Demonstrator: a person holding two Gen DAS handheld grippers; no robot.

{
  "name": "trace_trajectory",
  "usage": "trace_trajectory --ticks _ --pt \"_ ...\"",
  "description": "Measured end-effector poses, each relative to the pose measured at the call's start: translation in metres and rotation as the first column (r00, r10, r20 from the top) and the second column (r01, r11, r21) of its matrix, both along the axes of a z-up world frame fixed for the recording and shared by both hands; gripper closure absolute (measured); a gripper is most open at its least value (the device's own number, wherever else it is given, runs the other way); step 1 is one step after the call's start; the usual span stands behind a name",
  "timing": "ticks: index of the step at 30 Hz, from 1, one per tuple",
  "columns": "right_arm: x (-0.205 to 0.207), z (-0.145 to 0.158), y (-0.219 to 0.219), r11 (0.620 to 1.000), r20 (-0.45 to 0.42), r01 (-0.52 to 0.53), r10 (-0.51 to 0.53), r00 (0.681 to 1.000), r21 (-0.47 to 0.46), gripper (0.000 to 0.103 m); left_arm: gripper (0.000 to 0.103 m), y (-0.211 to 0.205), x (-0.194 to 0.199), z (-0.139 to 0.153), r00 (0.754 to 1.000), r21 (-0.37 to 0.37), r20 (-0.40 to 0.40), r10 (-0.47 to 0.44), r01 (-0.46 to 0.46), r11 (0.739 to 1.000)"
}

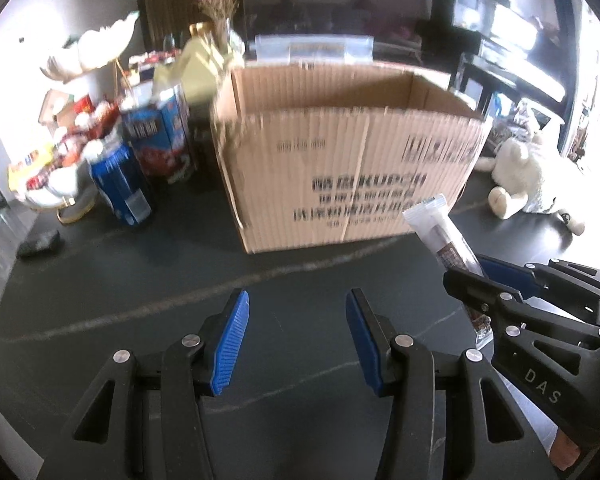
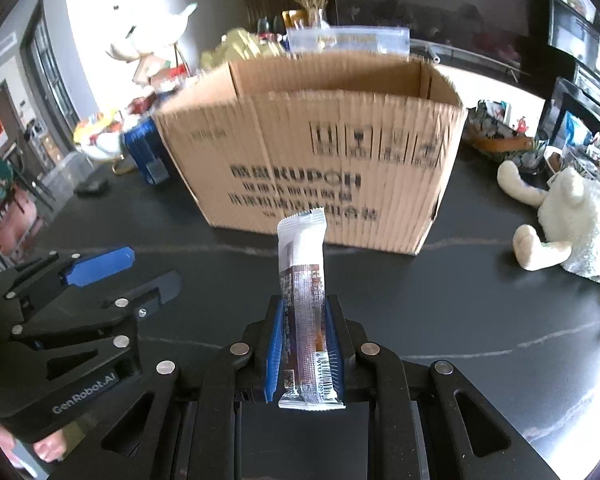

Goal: Organize snacks
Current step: 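Carry the snack bar into the box and open the right tool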

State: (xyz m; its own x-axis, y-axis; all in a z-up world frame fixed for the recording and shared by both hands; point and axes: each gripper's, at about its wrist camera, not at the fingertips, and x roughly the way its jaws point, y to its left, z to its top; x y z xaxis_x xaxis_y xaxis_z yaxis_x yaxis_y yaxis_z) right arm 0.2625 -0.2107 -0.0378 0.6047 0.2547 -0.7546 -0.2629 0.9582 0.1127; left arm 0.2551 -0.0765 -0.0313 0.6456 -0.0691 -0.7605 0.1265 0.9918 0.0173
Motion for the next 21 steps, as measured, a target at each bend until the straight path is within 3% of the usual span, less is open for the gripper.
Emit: trace_trajectory --ticks 11,21 --pt "-0.006 0.054 0.004 0.998 0.133 0.036 -0.042 0.990 0.044 0.082 0.053 0.011 0.001 0.055 0.993 -0.014 0.116 -0.021 0.023 1.000" --pt "0.009 0.087 0.004 0.997 0.201 0.058 -0.069 0.977 0.058 0.082 0.053 0.016 0.018 0.092 0.980 -0.008 0.194 -0.034 0.037 0.999"
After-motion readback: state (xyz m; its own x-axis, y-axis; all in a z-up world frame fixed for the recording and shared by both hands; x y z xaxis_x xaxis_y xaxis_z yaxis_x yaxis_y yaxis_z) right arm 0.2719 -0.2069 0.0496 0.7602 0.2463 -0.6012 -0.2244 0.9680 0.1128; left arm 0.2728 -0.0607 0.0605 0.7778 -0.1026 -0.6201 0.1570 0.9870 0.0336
